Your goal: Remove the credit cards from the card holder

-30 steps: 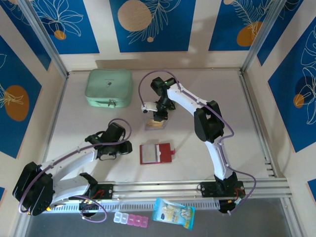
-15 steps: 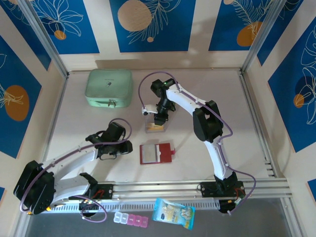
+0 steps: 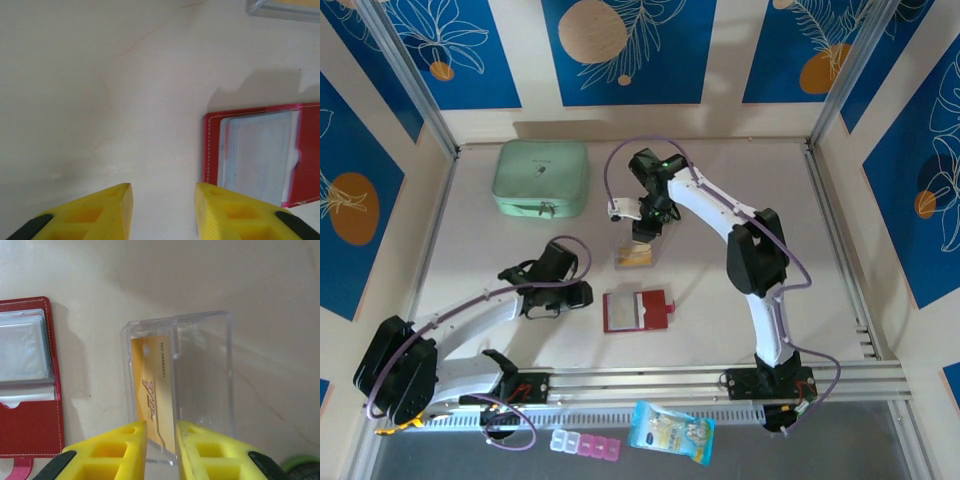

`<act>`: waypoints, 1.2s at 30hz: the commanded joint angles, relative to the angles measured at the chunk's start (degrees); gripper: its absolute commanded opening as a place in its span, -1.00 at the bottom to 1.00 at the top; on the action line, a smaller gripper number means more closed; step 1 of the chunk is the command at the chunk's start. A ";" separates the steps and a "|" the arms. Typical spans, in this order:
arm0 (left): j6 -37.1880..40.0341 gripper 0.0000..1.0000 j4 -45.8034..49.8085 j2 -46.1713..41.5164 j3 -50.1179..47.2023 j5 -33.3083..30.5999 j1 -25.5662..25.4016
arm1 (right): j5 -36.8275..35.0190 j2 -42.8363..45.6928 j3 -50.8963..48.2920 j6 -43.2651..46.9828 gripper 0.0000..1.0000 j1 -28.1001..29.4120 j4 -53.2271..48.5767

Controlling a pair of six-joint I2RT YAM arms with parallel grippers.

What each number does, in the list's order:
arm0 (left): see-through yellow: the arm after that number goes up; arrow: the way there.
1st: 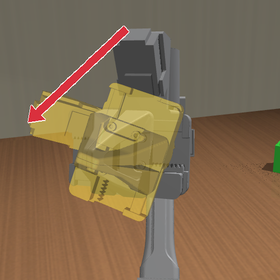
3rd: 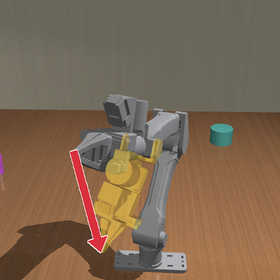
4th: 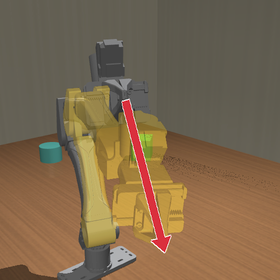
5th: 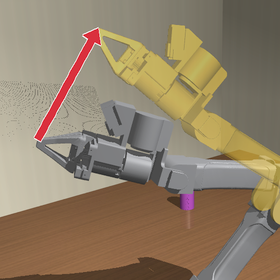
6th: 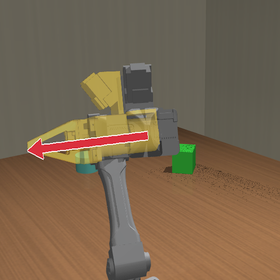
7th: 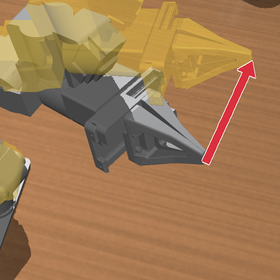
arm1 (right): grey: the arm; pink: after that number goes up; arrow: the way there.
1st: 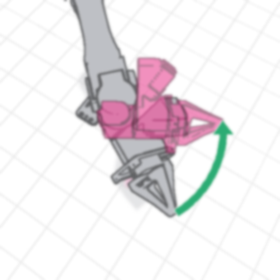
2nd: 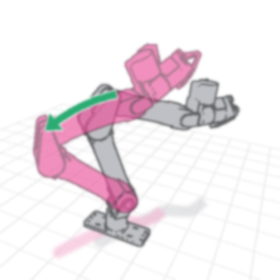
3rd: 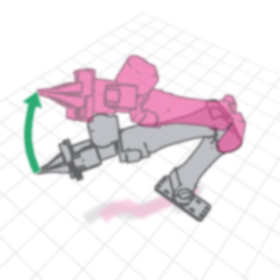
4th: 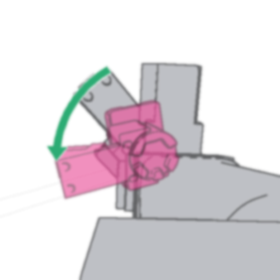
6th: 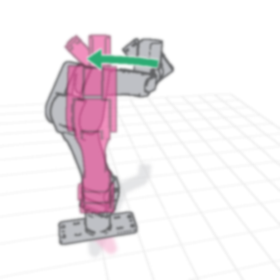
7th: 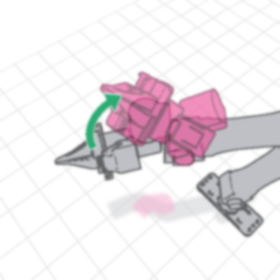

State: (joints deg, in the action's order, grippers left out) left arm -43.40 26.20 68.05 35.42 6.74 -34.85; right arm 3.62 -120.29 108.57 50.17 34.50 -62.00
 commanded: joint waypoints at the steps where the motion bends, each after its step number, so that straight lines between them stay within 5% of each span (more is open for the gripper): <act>1: 0.77 -0.27 -1.23 0.92 2.00 2.51 0.73 | -2.32 5.14 -4.16 -4.43 -0.58 0.72 5.60; 20: -3.45 -0.34 -8.61 3.01 -0.76 6.90 -1.90 | -4.02 30.79 -43.83 -54.44 -0.63 11.46 33.18; 36: -8.22 -0.35 -11.89 2.70 -4.58 4.68 -6.89 | -4.81 37.14 -59.69 -88.45 -0.64 19.64 42.31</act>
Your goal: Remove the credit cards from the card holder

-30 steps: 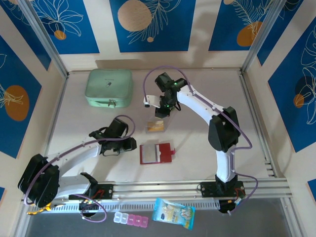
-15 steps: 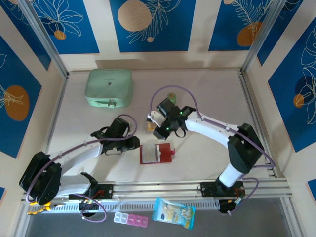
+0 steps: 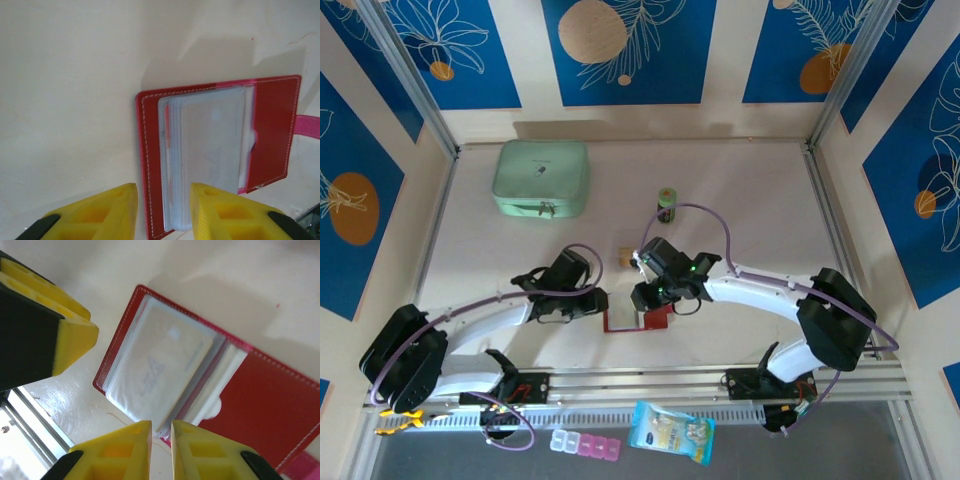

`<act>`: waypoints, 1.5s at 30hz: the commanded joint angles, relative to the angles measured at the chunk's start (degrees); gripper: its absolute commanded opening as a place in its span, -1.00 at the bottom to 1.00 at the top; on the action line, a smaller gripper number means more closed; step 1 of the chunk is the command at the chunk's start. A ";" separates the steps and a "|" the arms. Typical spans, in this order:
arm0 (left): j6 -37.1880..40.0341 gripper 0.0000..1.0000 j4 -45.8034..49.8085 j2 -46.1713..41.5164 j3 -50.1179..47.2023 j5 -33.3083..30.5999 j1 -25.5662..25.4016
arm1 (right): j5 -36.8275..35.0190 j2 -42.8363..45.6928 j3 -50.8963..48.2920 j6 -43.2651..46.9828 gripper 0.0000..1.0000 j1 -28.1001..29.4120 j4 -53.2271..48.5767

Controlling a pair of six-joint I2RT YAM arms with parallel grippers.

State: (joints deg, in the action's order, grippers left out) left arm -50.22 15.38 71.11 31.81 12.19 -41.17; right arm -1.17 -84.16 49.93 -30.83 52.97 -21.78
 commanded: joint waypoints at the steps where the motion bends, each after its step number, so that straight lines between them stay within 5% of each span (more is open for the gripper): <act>1: -1.55 -0.35 -1.14 -0.33 -1.11 -0.85 -0.66 | -0.22 0.89 -1.29 -8.19 -0.64 1.52 2.09; 15: -1.29 -0.42 -2.37 2.11 -1.20 -0.16 -1.98 | 2.75 -2.86 -0.02 -17.26 -0.65 1.60 0.41; 20: -1.63 -0.62 -3.95 3.49 -0.88 0.64 -2.48 | 5.92 -4.77 -0.16 -18.49 -0.64 0.23 2.20; 34: -1.55 -0.81 -3.65 6.06 0.38 0.38 -3.64 | 13.48 -8.65 0.25 -19.85 -0.30 -4.30 7.67; 45: -0.36 -0.82 -0.65 7.39 0.88 -0.89 -3.63 | 16.05 -11.46 0.23 -20.33 -0.43 -4.37 11.23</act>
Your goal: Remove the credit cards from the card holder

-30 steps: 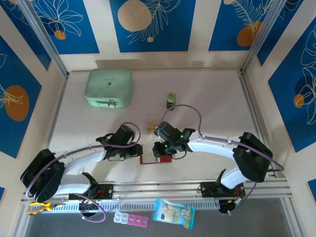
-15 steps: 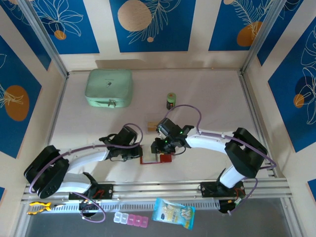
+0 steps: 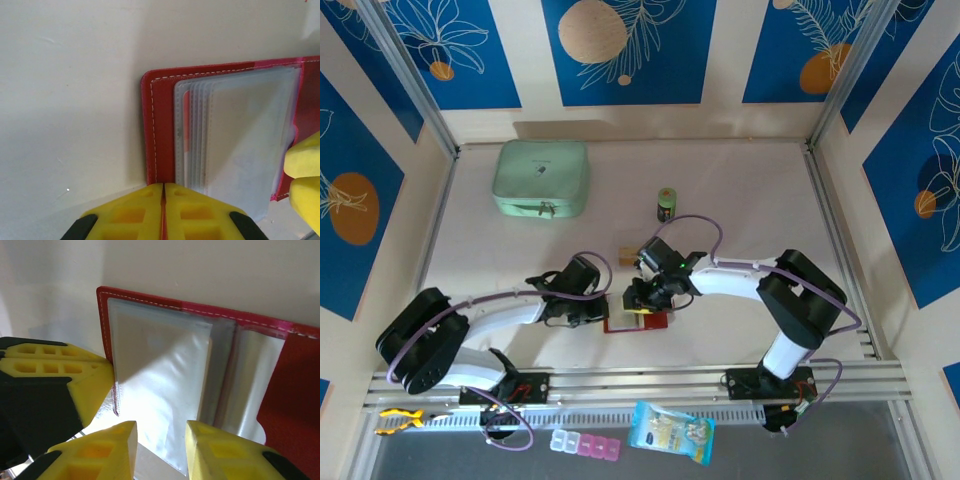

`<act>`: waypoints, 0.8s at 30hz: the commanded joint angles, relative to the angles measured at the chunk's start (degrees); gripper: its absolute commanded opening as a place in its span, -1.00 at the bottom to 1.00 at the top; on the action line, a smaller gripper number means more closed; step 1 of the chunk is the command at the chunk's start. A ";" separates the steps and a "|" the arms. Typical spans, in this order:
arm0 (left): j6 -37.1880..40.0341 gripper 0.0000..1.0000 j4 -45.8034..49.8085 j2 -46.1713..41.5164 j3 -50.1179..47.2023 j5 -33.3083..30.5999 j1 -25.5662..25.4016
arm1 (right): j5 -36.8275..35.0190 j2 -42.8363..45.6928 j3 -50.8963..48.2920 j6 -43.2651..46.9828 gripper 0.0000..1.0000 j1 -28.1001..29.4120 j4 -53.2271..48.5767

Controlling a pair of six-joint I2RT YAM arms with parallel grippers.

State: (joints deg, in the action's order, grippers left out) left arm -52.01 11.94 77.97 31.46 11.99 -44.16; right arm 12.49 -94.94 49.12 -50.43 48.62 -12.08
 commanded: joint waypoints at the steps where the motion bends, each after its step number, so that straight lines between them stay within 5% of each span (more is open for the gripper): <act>1: 1.47 -0.82 2.91 0.48 1.23 -0.85 -0.64 | 2.21 -0.76 1.13 -0.71 -0.45 0.07 1.42; 24: 2.59 -0.82 6.16 0.49 2.20 -2.59 -0.63 | -2.34 -1.56 1.42 1.57 -0.46 -0.04 -4.18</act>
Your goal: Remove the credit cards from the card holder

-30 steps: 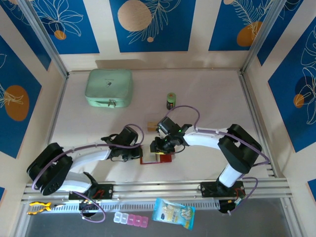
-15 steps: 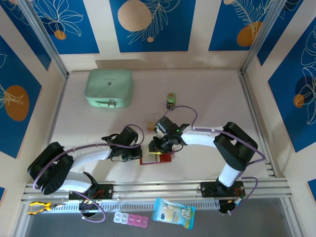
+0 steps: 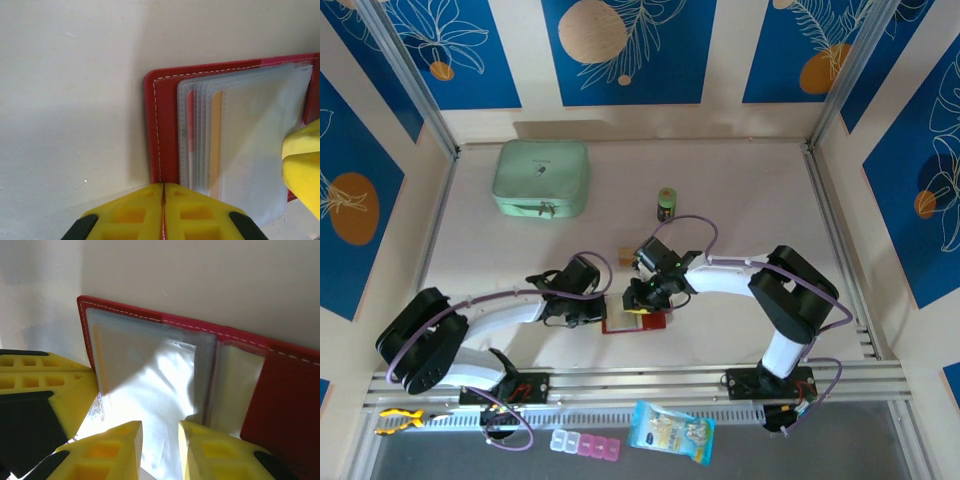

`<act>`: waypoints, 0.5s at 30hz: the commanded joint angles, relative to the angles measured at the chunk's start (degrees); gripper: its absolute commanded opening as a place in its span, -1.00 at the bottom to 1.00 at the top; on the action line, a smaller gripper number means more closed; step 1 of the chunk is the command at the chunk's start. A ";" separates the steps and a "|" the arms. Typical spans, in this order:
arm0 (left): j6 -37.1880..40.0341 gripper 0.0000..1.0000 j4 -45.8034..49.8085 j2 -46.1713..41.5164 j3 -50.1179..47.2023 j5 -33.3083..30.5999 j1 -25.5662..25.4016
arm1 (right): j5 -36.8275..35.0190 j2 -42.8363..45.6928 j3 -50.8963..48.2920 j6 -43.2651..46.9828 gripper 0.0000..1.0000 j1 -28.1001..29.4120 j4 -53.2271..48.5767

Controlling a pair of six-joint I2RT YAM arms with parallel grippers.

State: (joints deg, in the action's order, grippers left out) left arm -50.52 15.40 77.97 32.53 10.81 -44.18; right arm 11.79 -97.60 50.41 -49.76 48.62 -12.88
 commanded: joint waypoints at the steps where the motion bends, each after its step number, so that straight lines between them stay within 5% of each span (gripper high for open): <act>1: 1.21 -0.82 2.79 0.52 1.25 -1.52 -0.62 | -1.68 1.29 0.00 0.90 -0.46 -0.03 -3.38; 15: 0.87 -0.70 3.12 -4.57 2.38 -1.51 -0.64 | -0.98 0.76 -1.01 0.80 -0.47 -0.13 -2.10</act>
State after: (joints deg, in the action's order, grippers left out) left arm -50.50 17.61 75.70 33.41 9.82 -44.21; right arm 10.70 -97.25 50.35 -49.56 48.62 -14.13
